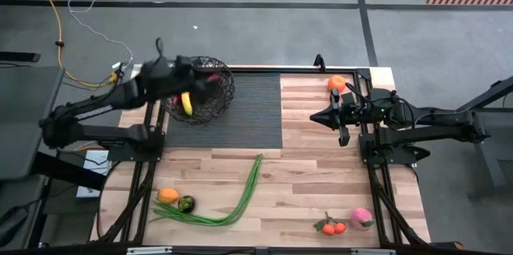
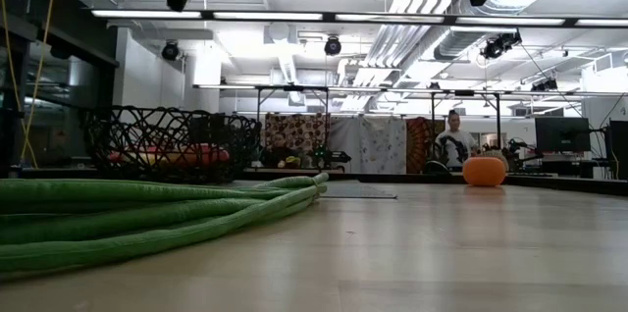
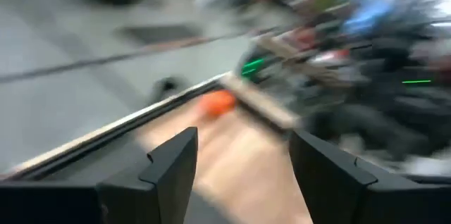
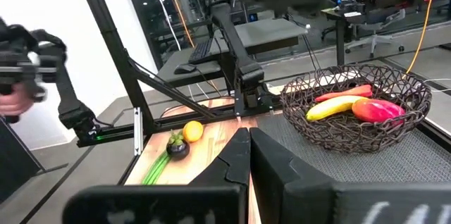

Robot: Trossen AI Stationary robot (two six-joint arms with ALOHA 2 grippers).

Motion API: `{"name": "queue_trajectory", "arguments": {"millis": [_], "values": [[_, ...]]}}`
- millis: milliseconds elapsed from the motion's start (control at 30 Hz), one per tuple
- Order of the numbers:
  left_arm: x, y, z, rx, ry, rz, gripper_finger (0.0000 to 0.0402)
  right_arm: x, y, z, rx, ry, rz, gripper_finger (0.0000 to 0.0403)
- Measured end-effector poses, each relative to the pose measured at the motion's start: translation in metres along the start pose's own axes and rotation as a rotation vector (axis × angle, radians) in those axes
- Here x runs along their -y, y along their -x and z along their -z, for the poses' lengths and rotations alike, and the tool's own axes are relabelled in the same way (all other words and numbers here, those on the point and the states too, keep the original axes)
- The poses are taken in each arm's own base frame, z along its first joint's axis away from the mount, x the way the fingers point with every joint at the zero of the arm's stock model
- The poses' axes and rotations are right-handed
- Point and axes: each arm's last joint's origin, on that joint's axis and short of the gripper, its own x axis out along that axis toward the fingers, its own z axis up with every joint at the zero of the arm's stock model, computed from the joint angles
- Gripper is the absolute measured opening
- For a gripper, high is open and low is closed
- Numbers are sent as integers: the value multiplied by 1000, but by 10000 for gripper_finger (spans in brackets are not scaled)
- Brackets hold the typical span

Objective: Build produce basket
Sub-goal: Put the orange into the black basket

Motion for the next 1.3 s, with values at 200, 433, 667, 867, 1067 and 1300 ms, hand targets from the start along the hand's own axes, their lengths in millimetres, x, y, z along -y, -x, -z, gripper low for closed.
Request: {"name": "queue_trajectory", "arguments": {"millis": [200,433,667,867,1067,1300], "values": [[28,26,43,157,-9,341,213,0,0,0,1,-1,0,0],[31,36,72,128,-114,342,189,0,0,0,1,-3,-1,0],[35,39,64,140,-173,380,79,0,0,-1,10,-2,-2,0],[35,42,62,142,-191,386,11,-2,1,-10,98,12,-21,0],[33,50,57,182,-186,381,2,1,1,-17,208,-118,96,3],[31,54,55,194,-180,381,0,19,-1,-9,123,-243,255,119]]}}
